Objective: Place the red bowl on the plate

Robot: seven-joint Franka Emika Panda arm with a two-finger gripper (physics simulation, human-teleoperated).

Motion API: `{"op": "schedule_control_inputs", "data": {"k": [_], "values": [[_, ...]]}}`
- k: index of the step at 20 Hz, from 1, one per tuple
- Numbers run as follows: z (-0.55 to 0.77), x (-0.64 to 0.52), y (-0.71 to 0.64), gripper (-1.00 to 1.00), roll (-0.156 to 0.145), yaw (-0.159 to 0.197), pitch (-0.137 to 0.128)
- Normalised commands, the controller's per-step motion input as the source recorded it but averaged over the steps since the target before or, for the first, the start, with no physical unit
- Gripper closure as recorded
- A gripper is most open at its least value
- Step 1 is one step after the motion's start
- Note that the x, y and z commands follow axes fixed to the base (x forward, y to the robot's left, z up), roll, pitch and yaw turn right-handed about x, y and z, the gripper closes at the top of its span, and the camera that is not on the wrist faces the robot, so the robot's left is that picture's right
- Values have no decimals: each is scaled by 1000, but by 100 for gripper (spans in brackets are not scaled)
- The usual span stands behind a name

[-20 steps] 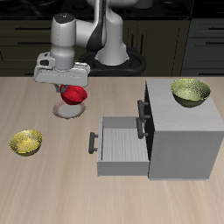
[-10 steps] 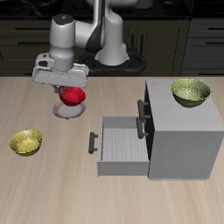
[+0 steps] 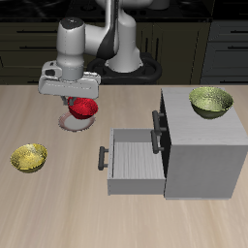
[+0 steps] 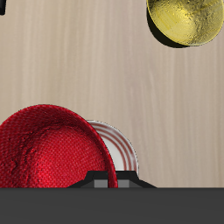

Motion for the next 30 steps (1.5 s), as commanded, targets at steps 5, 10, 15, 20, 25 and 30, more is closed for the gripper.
{"op": "schedule_control_inputs", "data": {"k": [5, 10, 15, 20, 25, 30], "values": [[-29, 21, 3, 100, 2, -5, 3], [-9, -12, -71, 100, -14, 3, 1], [-165, -16, 13, 100, -5, -13, 33], [-111, -10, 125, 100, 16, 2, 23], [-54, -20, 3, 100, 3, -1, 8], [-132, -50, -37, 100, -21, 1, 29]]}}
